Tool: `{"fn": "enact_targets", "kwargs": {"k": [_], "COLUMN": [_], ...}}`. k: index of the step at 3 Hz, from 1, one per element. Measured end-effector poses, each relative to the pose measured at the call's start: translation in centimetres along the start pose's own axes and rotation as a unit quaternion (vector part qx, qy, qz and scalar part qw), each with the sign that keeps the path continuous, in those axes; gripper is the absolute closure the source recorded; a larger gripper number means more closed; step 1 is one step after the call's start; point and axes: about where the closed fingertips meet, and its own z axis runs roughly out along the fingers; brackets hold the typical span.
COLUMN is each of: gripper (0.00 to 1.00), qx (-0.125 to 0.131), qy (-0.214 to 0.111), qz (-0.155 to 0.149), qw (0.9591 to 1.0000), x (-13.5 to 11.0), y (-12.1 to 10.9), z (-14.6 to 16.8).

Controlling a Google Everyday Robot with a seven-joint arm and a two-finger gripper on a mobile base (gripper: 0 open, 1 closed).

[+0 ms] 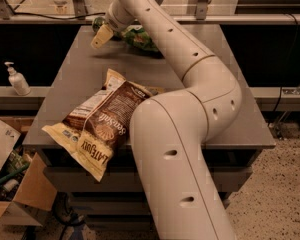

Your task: Pick green can

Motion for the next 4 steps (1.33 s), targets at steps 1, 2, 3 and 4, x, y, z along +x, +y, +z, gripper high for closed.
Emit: {"fn": "enact_targets", "kwargs": {"k": [1, 2, 3, 4], "gripper": [0.0, 0.0, 0.0, 0.0], "qx": [-0.002, -0.001, 0.001, 0.002], "qy": [0.001, 0.005, 0.01, 0.016], "qz": [-0.002, -0.003, -0.006, -0.01], "qw": [1.0, 1.0, 0.9999, 0.9998], "x": [-0.2, 0.0, 0.5, 1.0], "y": [0.0, -0.1, -0.5, -0.8], "z": [0.9, 1.7, 2.0, 2.3]}}
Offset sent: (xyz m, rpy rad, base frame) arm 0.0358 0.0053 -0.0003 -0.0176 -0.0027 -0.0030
